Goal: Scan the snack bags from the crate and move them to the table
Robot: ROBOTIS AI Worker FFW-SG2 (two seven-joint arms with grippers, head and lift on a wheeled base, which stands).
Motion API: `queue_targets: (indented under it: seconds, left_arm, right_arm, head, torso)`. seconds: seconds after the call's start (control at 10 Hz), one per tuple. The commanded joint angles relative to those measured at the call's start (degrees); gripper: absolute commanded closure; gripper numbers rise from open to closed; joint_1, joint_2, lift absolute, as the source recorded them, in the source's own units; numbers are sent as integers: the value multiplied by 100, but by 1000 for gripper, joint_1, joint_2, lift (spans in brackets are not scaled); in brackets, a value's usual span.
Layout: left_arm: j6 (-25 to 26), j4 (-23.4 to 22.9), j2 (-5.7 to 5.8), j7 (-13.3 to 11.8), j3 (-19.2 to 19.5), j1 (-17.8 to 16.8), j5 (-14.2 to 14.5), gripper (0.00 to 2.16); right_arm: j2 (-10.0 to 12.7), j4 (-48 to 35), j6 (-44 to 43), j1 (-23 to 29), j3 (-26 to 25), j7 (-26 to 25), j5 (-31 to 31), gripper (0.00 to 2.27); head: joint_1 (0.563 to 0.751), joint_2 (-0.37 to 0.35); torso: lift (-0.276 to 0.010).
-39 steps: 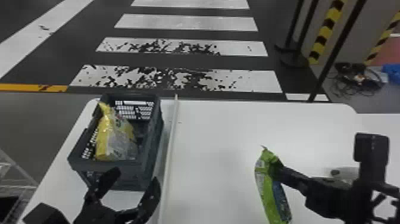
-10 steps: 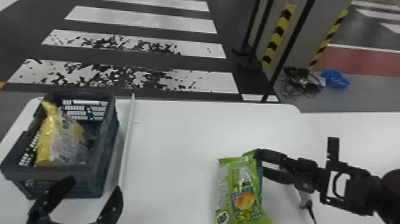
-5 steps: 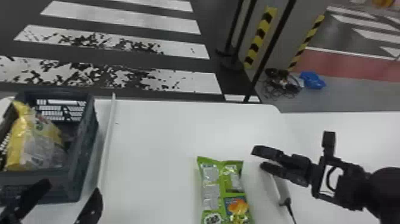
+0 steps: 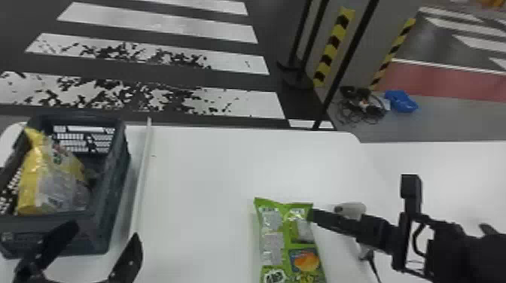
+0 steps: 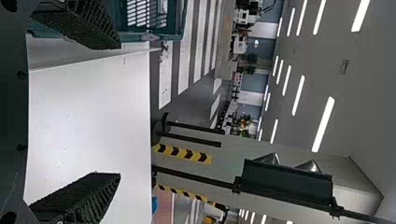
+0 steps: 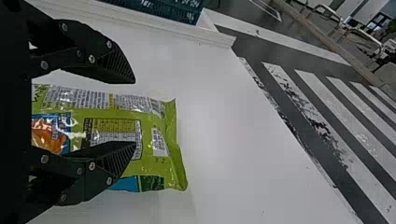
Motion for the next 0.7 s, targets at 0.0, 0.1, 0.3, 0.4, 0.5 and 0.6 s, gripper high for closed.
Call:
queue_targets:
  seconds: [0.0,0.1,0.3,0.4,0.5,0.6]
  left_arm:
    - [2,-7,18,17,-1,-29,9,9]
    - [2,2,18,17,-10,-37,17,9]
    - [2,28,18,26,-28,-90,53,9]
    - [19,37,18,26,-28,-108,79,12]
    - [2,46,27,43,-28,-125,79,9]
    - [2,46,36,70,-28,-143,105,12]
  right_arm:
    - [214,-516,-881,357,318,-127,488,2243]
    - [355,-780,-1760,673,581,-233,786,2243]
    - [707,-1219,-3236,1289,1003,-435,1252,2243]
    - [768,-1395,-4396,1737,1416,-707,1639,2243]
    - [795,-1457,-5469,2132,1812,-1033,1991,2243]
    - [882,-1430,-6014,2326,2067,-1200,2281,2243]
  head:
    - [695,-242]
    - [695,-234]
    - [695,-217]
    - [695,-212]
    - [695,-203]
    - [695,-194]
  torso:
    - [-95]
    - [-95]
    - [-95]
    - [-95]
    - [-95]
    - [-95]
